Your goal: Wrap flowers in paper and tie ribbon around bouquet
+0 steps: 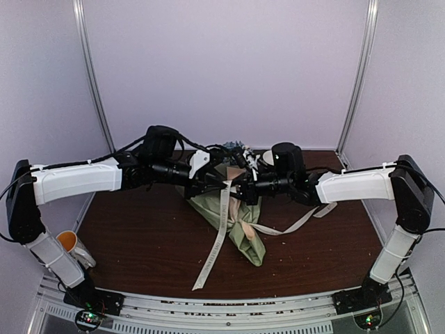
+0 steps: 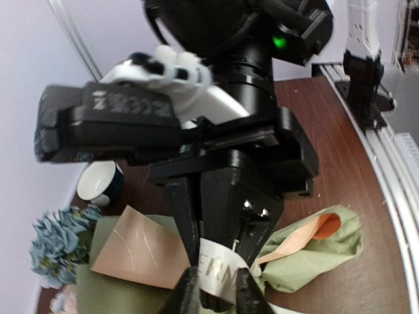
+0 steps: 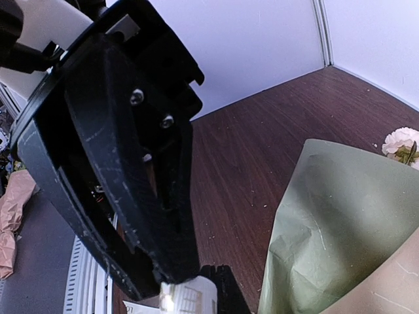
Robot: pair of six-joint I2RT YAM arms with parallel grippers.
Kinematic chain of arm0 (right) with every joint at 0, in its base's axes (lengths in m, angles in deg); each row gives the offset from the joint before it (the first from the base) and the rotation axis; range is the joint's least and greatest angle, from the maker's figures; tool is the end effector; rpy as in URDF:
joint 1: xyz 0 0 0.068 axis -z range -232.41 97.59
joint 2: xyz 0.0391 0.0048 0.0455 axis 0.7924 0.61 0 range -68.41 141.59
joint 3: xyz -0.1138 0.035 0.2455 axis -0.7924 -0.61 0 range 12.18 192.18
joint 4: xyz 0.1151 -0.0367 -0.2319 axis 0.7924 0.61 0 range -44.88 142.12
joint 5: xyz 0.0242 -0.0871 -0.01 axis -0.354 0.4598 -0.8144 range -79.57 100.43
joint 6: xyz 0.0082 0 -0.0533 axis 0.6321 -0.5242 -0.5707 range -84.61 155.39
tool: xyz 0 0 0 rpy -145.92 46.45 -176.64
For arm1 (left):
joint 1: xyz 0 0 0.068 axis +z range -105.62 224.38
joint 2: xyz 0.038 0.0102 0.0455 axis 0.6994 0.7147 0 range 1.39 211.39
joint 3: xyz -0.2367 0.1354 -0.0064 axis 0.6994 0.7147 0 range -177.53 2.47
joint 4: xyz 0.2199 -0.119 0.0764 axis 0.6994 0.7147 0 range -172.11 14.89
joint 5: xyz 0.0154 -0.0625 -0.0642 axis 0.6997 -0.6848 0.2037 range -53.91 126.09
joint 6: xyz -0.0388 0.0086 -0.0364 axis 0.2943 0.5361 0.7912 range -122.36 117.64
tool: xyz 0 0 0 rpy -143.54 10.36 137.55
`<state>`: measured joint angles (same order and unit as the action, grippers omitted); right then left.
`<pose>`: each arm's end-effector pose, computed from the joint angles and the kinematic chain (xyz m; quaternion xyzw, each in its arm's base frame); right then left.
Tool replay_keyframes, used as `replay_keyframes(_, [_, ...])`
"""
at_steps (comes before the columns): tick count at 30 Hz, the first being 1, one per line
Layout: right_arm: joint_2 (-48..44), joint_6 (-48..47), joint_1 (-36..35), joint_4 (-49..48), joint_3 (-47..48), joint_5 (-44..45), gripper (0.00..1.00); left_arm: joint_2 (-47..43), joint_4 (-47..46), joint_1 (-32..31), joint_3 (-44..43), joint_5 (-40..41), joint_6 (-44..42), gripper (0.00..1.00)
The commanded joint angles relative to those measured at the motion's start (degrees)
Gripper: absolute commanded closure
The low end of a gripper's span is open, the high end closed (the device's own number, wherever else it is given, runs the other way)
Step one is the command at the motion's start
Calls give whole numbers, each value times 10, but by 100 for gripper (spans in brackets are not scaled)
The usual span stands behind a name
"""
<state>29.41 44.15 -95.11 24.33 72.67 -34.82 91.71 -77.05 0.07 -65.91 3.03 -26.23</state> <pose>0.2637 0.2777 0.2460 -0.4360 0.6404 0.5174 0.3635 0.2466 -0.2680 0.2945 0.5813 0.5936 -0.3276 0.4499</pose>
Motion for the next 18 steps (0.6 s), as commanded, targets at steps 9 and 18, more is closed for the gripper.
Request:
replay_keyframes(9, [9, 1, -2, 4, 19, -11, 100, 22, -16, -1, -27, 59, 10, 75])
replay_keyframes(18, [-1, -20, -1, 32, 18, 4, 100, 27, 29, -1, -39, 23, -12, 100])
